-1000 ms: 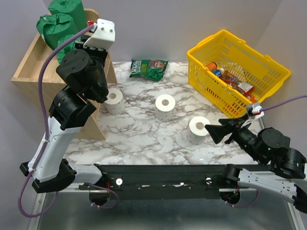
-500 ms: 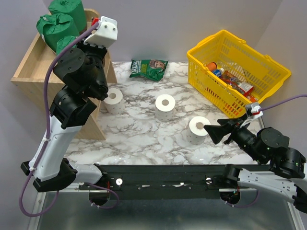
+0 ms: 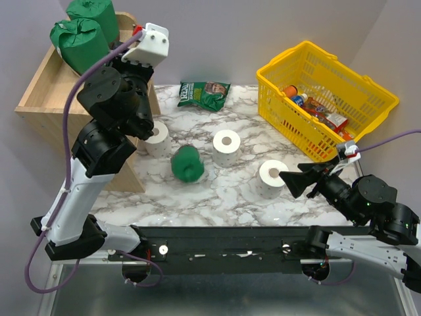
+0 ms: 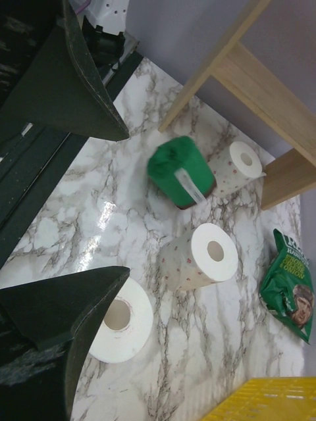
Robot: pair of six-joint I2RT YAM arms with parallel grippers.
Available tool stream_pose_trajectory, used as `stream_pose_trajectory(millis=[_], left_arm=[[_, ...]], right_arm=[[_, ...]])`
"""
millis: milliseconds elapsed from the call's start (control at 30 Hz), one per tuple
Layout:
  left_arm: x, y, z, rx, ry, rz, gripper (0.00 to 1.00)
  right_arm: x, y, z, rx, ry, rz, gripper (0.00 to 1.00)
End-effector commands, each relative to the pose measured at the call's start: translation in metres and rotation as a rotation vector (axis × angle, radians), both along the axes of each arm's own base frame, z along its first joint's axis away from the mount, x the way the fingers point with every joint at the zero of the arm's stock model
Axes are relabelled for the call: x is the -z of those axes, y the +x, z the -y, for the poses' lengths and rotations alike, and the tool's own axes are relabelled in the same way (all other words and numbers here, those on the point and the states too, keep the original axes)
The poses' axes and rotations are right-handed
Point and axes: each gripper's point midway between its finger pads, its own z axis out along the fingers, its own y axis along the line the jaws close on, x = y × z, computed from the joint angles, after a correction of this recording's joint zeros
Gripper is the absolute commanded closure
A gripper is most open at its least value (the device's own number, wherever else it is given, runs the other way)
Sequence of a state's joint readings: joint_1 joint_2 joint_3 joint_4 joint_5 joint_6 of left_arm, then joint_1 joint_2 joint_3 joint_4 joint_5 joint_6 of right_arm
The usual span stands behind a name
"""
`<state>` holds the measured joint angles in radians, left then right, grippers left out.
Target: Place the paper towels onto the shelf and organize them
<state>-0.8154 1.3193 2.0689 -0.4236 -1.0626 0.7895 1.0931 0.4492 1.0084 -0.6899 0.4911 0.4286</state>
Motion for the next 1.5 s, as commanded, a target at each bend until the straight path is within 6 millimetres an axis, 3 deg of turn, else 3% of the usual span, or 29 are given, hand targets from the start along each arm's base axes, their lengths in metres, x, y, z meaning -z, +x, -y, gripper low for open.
stream_pose_trajectory(millis=[0, 167, 267, 300, 400, 467, 633, 800, 867, 1033, 1100, 1167, 1267, 1300, 1333, 1467], left_arm=[[0.026, 0.002, 0.033, 0.111, -0.041, -0.071, 0.5], [0.07, 0.003, 0.093, 0.362, -0.151, -0.195, 0.45], [0.109, -0.004, 0.13, 0.511, -0.271, -0.31, 0.41], [0.131, -0.004, 0.143, 0.534, -0.304, -0.35, 0.38], [0.172, 0.01, 0.164, 0.531, -0.248, -0.419, 0.33], [0.184, 0.023, 0.169, 0.502, -0.192, -0.448, 0.31], [0.216, 0.077, 0.184, 0.398, -0.121, -0.563, 0.22], [0.25, 0.126, 0.205, 0.32, -0.188, -0.628, 0.12], [0.263, 0.136, 0.206, 0.278, -0.219, -0.639, 0.11], [0.323, 0.162, 0.203, 0.247, -0.35, -0.736, 0.1], [0.339, 0.17, 0.22, 0.361, -0.367, -0.755, 0.09], [0.342, 0.177, 0.222, 0.369, -0.336, -0.741, 0.08], [0.35, 0.196, 0.212, 0.218, -0.304, -0.739, 0.08], [0.342, 0.2, 0.21, 0.191, -0.303, -0.727, 0.06], [0.361, 0.208, 0.207, 0.139, -0.283, -0.738, 0.05], [0.388, 0.223, 0.207, 0.098, -0.357, -0.729, 0.04]], right_arm=[[0.0, 0.002, -0.002, 0.003, 0.008, 0.01, 0.15], [0.009, 0.003, -0.001, 0.014, -0.013, 0.002, 0.14], [0.014, 0.004, -0.002, 0.018, -0.015, -0.009, 0.14], [0.016, 0.004, -0.003, 0.015, -0.019, -0.013, 0.14], [0.017, 0.004, -0.008, -0.003, -0.026, -0.017, 0.14], [0.016, 0.004, -0.012, -0.013, -0.032, -0.015, 0.14], [0.012, 0.0, -0.014, -0.038, -0.013, -0.017, 0.14], [0.017, -0.003, -0.012, -0.046, -0.001, -0.014, 0.14], [0.017, -0.003, -0.01, -0.04, 0.001, -0.01, 0.14], [0.017, -0.003, -0.009, -0.043, -0.003, -0.003, 0.14], [0.016, -0.003, -0.012, -0.054, 0.0, 0.003, 0.14], [0.018, -0.002, -0.017, -0.064, -0.007, 0.008, 0.14], [0.02, 0.0, -0.022, -0.07, -0.018, 0.012, 0.13], [0.02, 0.001, -0.024, -0.071, -0.027, 0.013, 0.12], [0.022, 0.003, -0.025, -0.07, -0.038, 0.017, 0.12], [0.017, 0.006, -0.028, -0.068, -0.048, 0.034, 0.12]])
